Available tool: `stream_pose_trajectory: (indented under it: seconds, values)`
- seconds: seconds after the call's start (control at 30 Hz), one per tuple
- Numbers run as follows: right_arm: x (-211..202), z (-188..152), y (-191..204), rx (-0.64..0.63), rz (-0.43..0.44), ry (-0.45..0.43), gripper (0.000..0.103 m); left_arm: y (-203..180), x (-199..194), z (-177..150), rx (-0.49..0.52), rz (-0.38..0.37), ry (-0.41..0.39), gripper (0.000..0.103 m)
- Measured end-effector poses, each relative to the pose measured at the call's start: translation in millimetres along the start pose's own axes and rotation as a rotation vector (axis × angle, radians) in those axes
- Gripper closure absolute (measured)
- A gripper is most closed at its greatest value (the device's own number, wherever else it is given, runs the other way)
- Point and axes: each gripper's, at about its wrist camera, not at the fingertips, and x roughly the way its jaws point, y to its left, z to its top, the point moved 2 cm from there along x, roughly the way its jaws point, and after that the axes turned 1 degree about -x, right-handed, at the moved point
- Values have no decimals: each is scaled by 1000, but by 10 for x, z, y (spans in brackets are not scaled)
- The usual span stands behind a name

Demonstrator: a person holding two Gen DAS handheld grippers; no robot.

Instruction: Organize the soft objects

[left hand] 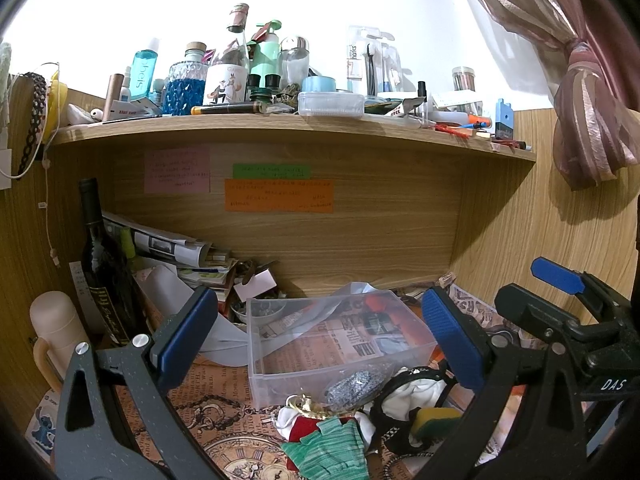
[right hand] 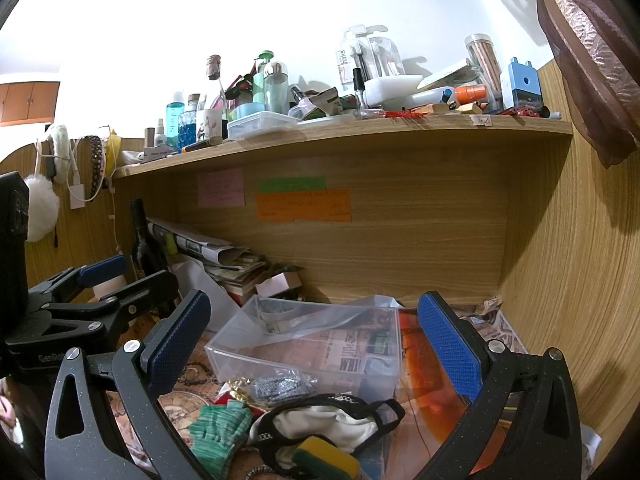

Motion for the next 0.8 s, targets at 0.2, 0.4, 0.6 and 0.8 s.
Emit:
stream_pose_trajectory:
  seconds: [0.2, 0.4, 0.6, 0.8]
  values:
    - [4, -5, -3, 0, 0, -1, 0, -1, -1, -1, -1, 0, -1, 0]
    - [8, -7, -5, 1, 1, 0, 0, -3, 6, -4, 0, 0, 1, 0]
    - [47, -41, -17, 1, -8, 21, 0, -4, 103, -71, 1, -1, 41, 0]
    - [165, -223, -115, 13, -33, 110, 0, 73, 292, -329, -8, -19, 158, 0]
